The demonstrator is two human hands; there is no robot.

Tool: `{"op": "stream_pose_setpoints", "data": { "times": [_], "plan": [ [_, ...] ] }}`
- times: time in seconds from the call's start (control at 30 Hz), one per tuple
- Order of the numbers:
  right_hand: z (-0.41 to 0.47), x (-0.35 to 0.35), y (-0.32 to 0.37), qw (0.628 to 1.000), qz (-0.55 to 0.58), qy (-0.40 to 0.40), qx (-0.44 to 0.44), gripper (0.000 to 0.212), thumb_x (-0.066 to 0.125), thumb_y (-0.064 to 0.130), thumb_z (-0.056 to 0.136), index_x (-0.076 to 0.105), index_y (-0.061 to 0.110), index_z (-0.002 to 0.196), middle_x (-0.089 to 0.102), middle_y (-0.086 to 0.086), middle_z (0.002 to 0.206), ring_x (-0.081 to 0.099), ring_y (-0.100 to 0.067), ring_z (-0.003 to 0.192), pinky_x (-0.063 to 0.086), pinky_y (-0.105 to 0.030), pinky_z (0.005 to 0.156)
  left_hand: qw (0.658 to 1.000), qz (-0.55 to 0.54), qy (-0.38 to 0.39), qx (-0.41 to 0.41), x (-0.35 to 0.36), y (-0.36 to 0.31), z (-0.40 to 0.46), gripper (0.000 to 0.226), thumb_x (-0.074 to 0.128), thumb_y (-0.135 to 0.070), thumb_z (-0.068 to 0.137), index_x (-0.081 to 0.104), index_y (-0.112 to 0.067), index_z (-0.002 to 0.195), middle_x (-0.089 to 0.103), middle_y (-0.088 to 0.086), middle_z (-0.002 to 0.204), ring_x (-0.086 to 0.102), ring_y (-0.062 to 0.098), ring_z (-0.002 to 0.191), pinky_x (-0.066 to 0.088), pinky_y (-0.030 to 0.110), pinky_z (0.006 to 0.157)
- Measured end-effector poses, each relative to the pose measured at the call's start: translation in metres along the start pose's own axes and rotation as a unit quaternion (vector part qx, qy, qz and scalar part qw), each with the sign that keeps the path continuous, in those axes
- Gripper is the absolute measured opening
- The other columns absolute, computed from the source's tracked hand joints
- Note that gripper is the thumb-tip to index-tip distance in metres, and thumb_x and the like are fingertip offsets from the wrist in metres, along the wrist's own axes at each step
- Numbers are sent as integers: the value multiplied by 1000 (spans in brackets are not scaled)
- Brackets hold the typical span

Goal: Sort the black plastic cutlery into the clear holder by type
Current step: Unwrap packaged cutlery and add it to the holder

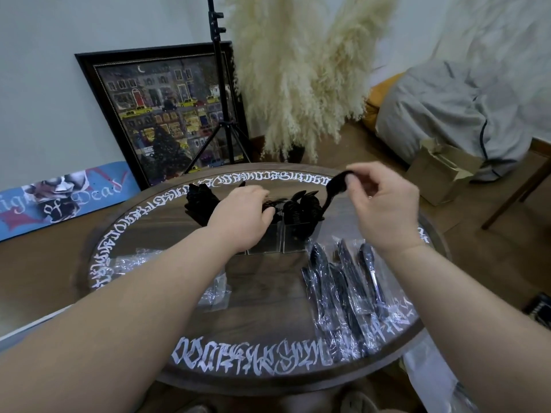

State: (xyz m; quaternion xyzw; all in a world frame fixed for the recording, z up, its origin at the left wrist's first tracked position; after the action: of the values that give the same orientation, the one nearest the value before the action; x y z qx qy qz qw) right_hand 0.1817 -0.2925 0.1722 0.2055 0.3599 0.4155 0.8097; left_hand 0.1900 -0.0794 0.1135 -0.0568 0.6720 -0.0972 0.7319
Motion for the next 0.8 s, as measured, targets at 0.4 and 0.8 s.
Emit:
{"op": "stream_pose_setpoints", "data": {
  "times": [0.4,0.8],
  "plan": [
    [52,3,-20,997,-69,-46,-10,13,60,13,87,72,9,91,68,2,78,55,-5,69,37,-9,66,998,10,7,68,19,-21,20,65,45,-56,92,28,-28,148,32,-7,153,24,18,142,31,43,112],
    [28,50,-27,993,-67,61,-72,12,63,11,87,73,10,93,73,-2,84,66,-17,75,47,-23,74,997,-6,25,76,24,-22,26,88,48,-76,76,29,-27,147,35,-8,151,28,17,140,33,43,110]
  ]
}}
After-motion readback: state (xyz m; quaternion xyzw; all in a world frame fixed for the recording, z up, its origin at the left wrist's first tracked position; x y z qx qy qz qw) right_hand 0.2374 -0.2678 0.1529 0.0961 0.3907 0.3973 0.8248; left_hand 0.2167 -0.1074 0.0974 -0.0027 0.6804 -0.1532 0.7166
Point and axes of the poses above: each hand's wrist, its own z-axis towards the middle knuckle, its own x-axis out of the palm, y = z × x, the point moved 7 cm from there along z, towards the middle knuckle
